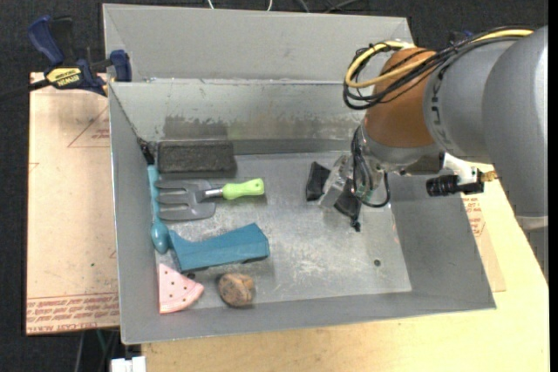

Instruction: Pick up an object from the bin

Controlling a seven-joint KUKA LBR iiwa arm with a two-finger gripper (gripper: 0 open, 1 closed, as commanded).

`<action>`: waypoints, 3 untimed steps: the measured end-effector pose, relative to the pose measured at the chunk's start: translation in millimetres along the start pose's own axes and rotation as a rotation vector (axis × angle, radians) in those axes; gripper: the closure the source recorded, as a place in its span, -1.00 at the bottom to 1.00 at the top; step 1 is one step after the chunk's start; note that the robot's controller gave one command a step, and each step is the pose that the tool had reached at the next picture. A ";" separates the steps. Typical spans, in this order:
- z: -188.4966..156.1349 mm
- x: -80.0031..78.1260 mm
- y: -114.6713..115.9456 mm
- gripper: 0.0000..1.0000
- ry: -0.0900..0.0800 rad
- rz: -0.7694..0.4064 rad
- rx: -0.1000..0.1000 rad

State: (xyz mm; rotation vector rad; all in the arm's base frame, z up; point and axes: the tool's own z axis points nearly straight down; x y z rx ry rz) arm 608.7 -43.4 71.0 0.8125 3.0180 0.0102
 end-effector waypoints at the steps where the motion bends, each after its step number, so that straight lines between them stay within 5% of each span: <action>1: -0.2 0.0 0.1 1.00 0.000 0.000 0.000; 3: -54.5 0.6 0.7 1.00 0.003 -0.003 0.000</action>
Offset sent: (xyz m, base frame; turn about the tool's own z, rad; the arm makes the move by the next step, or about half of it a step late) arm -0.0001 0.0001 0.0620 -0.0001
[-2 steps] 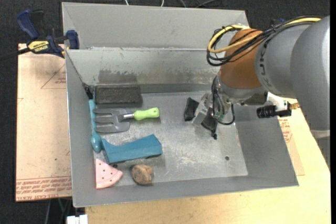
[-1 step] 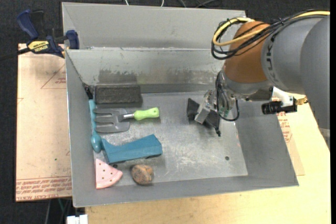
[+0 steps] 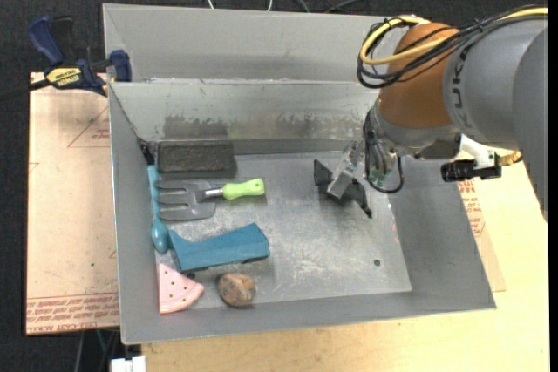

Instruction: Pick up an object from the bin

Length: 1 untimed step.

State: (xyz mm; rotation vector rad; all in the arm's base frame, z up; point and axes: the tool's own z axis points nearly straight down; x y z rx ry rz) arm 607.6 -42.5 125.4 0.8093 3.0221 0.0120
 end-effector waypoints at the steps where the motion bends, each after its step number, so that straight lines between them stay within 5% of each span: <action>1: -7.9 -0.2 0.3 1.00 0.000 -0.001 -0.001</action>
Offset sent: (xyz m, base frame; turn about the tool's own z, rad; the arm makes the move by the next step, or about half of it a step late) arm -0.0001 0.0001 0.0088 -0.0005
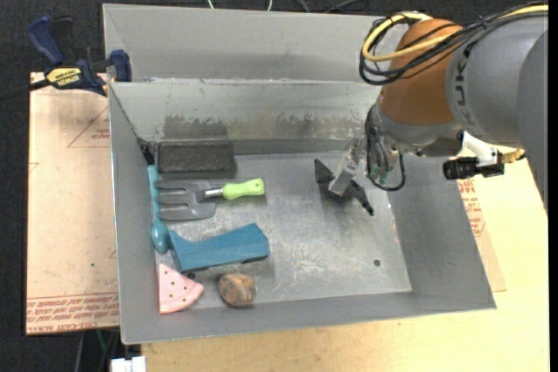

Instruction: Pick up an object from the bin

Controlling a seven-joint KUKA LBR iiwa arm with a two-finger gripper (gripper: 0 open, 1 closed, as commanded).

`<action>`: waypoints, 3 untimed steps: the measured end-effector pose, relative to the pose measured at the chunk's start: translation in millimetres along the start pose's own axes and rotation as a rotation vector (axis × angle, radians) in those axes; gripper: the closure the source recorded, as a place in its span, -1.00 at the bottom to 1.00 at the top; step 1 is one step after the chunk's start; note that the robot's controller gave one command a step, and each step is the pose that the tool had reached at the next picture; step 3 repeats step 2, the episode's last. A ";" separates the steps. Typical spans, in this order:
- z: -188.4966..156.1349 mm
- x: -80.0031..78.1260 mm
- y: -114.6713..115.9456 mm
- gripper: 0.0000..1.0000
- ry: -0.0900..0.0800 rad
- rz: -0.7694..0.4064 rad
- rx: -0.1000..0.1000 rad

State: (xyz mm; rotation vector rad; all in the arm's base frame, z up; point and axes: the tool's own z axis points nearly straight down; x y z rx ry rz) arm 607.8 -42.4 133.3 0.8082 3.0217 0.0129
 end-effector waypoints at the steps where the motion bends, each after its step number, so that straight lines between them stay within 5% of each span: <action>1: -3.8 0.2 -0.1 1.00 0.001 0.000 0.001; 3: -19.1 0.4 0.3 1.00 0.002 -0.001 0.000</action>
Offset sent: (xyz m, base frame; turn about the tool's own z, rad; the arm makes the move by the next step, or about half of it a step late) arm 0.0001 0.0001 0.0346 -0.0001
